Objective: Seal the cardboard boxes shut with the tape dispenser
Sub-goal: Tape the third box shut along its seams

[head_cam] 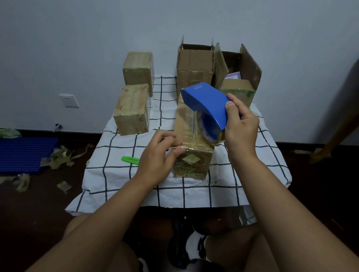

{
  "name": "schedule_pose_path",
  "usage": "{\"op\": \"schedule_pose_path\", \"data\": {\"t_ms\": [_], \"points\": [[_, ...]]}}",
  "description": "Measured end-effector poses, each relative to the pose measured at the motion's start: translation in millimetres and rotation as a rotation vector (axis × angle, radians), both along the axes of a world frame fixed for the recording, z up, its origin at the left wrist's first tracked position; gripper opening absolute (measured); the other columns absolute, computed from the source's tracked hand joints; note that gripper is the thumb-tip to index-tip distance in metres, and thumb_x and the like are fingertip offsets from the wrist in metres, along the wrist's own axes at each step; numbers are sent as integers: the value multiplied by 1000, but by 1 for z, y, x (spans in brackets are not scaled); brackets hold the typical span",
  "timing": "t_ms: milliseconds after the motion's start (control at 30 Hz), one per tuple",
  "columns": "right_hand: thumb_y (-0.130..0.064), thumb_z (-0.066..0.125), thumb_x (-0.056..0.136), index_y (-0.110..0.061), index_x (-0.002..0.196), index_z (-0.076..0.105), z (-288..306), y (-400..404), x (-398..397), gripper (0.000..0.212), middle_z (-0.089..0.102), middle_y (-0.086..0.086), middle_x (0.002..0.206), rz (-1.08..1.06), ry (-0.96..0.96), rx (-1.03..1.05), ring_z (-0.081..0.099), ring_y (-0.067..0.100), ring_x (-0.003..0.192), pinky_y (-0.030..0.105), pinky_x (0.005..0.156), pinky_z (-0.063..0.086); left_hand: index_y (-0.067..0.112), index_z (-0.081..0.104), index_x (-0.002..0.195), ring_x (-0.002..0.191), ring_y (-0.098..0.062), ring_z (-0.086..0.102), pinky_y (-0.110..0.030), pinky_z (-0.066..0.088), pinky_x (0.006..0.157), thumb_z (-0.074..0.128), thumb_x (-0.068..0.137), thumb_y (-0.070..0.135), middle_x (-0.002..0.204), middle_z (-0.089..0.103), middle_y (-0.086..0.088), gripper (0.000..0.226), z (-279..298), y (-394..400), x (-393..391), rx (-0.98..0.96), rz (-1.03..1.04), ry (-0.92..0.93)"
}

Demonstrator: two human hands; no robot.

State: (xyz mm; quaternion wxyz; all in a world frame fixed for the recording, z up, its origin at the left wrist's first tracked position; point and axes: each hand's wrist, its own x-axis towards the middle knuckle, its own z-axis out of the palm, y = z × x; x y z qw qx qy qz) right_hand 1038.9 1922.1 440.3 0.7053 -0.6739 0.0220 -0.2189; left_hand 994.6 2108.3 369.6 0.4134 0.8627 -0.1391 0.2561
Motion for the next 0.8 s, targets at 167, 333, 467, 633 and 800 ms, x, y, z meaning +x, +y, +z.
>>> {"op": "schedule_pose_path", "data": {"t_ms": [167,333,467,633,800], "points": [[-26,56,101,-20,126,68,0,0,0,28,66,-14,110,4,-12,0,62,-8,96,18,78,55,14,70,106,107,-10,58,-39,56,79,63,92,27,116,54,7,21,0,2,-6,-7,-3,-6],[-27,57,100,-21,127,68,0,2,1,30,66,-12,112,6,-6,-4,62,-6,97,16,76,53,14,72,107,106,-11,61,-38,55,79,63,94,20,114,61,2,17,4,-3,-11,15,58,4],[-29,56,100,-21,128,67,1,0,1,31,67,-9,116,2,7,-15,62,0,102,21,80,55,23,64,123,104,8,57,-9,48,81,62,95,22,118,60,18,28,-3,-6,-25,-148,95,69],[-28,56,100,-20,129,66,2,0,1,32,64,-16,108,17,2,-26,62,-4,97,15,72,53,20,67,97,85,10,54,-2,39,69,64,94,20,94,62,5,4,-7,-17,-38,-187,325,13],[-26,55,101,-18,130,66,4,1,0,32,65,-10,110,31,-2,-26,62,-2,96,13,72,53,9,73,106,84,4,50,3,33,74,60,96,13,95,68,2,17,-2,-26,-43,-86,362,14]]}}
